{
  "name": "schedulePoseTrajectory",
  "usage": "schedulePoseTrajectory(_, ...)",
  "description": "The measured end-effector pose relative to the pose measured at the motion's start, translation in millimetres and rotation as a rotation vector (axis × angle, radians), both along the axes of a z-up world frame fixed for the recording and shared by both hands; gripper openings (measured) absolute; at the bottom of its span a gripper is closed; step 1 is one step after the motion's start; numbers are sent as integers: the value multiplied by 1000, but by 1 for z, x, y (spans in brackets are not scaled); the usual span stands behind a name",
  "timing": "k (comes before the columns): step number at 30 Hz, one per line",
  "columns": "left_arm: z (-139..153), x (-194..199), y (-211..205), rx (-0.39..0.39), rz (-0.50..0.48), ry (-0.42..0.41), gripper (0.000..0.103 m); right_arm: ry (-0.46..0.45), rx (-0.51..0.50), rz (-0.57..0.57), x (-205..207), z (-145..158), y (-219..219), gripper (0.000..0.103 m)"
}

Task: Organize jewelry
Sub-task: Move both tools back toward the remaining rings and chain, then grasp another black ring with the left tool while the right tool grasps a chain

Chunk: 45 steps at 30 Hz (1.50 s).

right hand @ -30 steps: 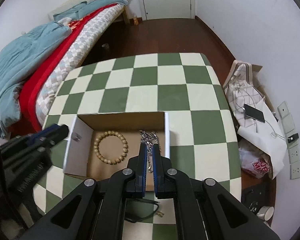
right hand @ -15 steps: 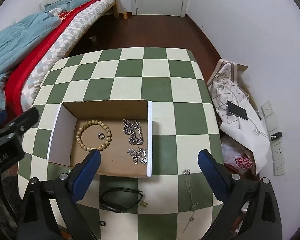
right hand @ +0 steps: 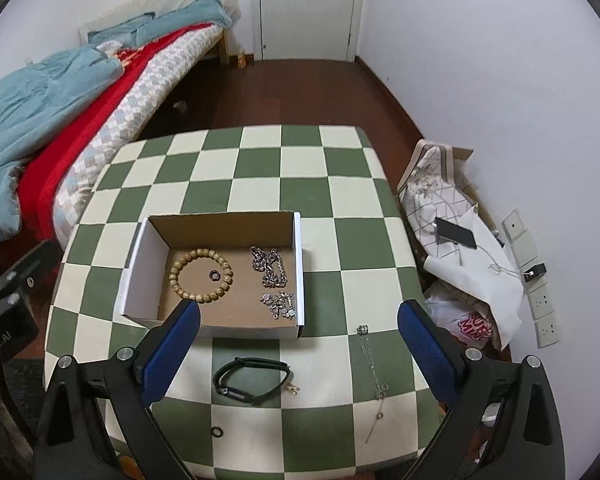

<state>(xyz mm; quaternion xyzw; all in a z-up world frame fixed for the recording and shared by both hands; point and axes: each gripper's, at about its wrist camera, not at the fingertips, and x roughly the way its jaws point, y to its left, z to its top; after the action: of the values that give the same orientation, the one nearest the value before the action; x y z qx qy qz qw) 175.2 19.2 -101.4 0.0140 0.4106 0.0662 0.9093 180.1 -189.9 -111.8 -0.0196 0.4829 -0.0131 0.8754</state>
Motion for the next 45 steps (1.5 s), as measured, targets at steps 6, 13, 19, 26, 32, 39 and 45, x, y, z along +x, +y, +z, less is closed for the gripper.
schedulePoseTrajectory(6,8,-23,-1,2,2,-27,103,-56,33,-14,-29,21,-2,100)
schedulePoseTrajectory(13,-11,-37,-10,13,3,17,103,-5,109,-93,-51,10,-36,100)
schedulePoseTrajectory(19,-58,-46,-38,10,-80,145,103,80,99,-194,-62,-29,-79,100)
schedulePoseTrajectory(26,-126,-58,-84,-10,-233,326,102,192,137,-267,-78,-80,-116,78)
schedulePoseTrajectory(32,-156,-62,-106,2,-292,392,77,258,166,-290,-87,-115,-130,68)
schedulePoseTrajectory(39,-158,-65,-111,-38,-327,380,19,260,182,-280,-72,-132,-134,65)
schedulePoseTrajectory(45,-158,-66,-114,-14,-330,360,10,267,150,-248,-50,-147,-122,59)
